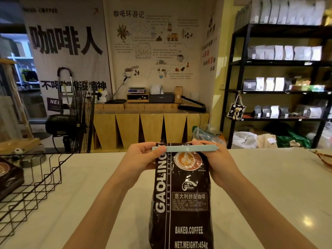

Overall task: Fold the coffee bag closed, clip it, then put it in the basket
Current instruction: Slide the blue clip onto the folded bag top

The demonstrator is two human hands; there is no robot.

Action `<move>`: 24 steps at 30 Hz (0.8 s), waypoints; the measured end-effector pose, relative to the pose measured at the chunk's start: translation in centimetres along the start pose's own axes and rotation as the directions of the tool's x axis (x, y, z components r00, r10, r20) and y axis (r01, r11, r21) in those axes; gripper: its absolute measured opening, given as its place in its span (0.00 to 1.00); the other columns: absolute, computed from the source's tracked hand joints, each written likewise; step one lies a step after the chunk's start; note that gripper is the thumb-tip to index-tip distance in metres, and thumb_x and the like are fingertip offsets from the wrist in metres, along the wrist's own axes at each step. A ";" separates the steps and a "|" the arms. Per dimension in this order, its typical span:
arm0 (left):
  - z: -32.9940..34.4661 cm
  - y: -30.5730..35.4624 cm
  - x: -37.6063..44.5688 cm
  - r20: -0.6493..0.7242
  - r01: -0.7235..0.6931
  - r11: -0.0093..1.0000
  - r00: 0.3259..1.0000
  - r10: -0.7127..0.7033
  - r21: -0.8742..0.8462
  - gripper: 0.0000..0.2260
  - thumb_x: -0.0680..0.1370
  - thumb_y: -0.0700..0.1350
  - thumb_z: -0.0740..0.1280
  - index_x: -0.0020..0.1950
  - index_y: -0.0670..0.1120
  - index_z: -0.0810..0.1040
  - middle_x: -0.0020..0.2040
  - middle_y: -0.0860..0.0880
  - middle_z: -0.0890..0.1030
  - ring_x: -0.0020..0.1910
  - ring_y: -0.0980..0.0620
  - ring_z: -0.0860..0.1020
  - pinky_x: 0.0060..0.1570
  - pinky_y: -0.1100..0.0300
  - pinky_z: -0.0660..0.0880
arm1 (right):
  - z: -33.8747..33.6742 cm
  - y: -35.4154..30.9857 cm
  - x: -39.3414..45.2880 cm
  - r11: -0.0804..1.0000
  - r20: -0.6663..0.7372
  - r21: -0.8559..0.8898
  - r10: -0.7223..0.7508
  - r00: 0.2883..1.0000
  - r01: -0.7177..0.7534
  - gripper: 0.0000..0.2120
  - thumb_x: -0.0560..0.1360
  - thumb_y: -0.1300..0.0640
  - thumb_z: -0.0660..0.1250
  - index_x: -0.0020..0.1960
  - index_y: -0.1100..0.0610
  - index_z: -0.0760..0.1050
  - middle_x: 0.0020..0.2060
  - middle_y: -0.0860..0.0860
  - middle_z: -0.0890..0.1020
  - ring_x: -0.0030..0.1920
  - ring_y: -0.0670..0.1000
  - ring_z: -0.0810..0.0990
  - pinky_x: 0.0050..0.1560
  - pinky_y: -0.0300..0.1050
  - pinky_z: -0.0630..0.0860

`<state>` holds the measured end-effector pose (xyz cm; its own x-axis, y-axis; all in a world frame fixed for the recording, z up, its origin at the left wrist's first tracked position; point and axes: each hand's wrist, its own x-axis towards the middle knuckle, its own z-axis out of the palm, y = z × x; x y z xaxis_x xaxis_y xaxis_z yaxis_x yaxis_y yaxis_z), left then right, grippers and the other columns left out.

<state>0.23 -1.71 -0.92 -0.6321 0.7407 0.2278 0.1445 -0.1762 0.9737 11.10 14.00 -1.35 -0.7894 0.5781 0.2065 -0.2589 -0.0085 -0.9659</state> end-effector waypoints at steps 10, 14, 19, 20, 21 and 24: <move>0.0 -0.1 0.2 -0.011 -0.004 1.000 1.000 0.005 0.027 0.09 0.72 0.42 0.67 0.49 0.41 0.79 0.36 0.48 0.85 0.39 0.52 0.83 0.36 0.64 0.79 | -0.3 0.1 0.3 1.000 0.076 -0.024 0.017 0.997 -0.015 0.10 0.73 0.52 0.64 0.41 0.56 0.82 0.37 0.54 0.84 0.42 0.53 0.81 0.47 0.46 0.76; -0.7 0.7 -0.1 0.048 -0.025 0.997 0.999 0.022 0.072 0.09 0.69 0.43 0.68 0.48 0.43 0.80 0.36 0.48 0.86 0.40 0.51 0.84 0.38 0.63 0.80 | -0.7 -0.6 0.2 0.993 0.156 -0.017 0.117 0.981 -0.116 0.18 0.76 0.47 0.57 0.40 0.54 0.82 0.37 0.53 0.85 0.40 0.51 0.83 0.47 0.46 0.76; -0.8 1.0 -0.1 0.066 -0.030 0.996 0.998 0.024 0.085 0.12 0.64 0.45 0.69 0.46 0.44 0.80 0.37 0.47 0.85 0.41 0.49 0.84 0.41 0.60 0.81 | -2.6 -2.1 0.2 0.964 0.404 -0.005 0.247 0.881 -0.268 0.32 0.75 0.38 0.44 0.51 0.57 0.80 0.42 0.54 0.85 0.44 0.51 0.84 0.45 0.44 0.76; -0.7 1.0 -0.1 0.064 -0.034 0.995 0.998 0.028 0.092 0.12 0.64 0.45 0.69 0.46 0.44 0.80 0.36 0.47 0.85 0.41 0.49 0.84 0.41 0.60 0.81 | -2.7 -2.3 0.1 0.971 0.424 -0.042 0.232 0.875 -0.237 0.29 0.74 0.38 0.47 0.51 0.56 0.79 0.43 0.53 0.85 0.45 0.51 0.84 0.46 0.44 0.76; -0.7 1.0 -0.1 0.061 -0.036 0.994 0.998 0.030 0.098 0.11 0.65 0.45 0.69 0.45 0.45 0.80 0.36 0.48 0.85 0.40 0.50 0.84 0.41 0.61 0.80 | -2.8 -2.2 0.1 0.979 0.427 -0.094 0.202 0.882 -0.179 0.24 0.73 0.39 0.54 0.52 0.54 0.79 0.44 0.53 0.84 0.46 0.50 0.83 0.47 0.43 0.76; -0.7 0.9 0.0 0.029 -0.033 0.995 0.999 0.031 0.097 0.07 0.69 0.41 0.68 0.46 0.44 0.80 0.36 0.48 0.85 0.40 0.51 0.84 0.39 0.62 0.80 | -2.8 -1.8 0.0 0.983 0.443 -0.180 0.107 0.890 -0.029 0.14 0.71 0.50 0.64 0.54 0.49 0.78 0.50 0.50 0.83 0.51 0.50 0.82 0.51 0.44 0.79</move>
<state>-0.16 -2.33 -0.08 -0.6046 0.7537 0.2575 0.2386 -0.1371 0.9614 13.09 16.31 -0.08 -0.9770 0.1524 0.1493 -0.1314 0.1213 -0.9839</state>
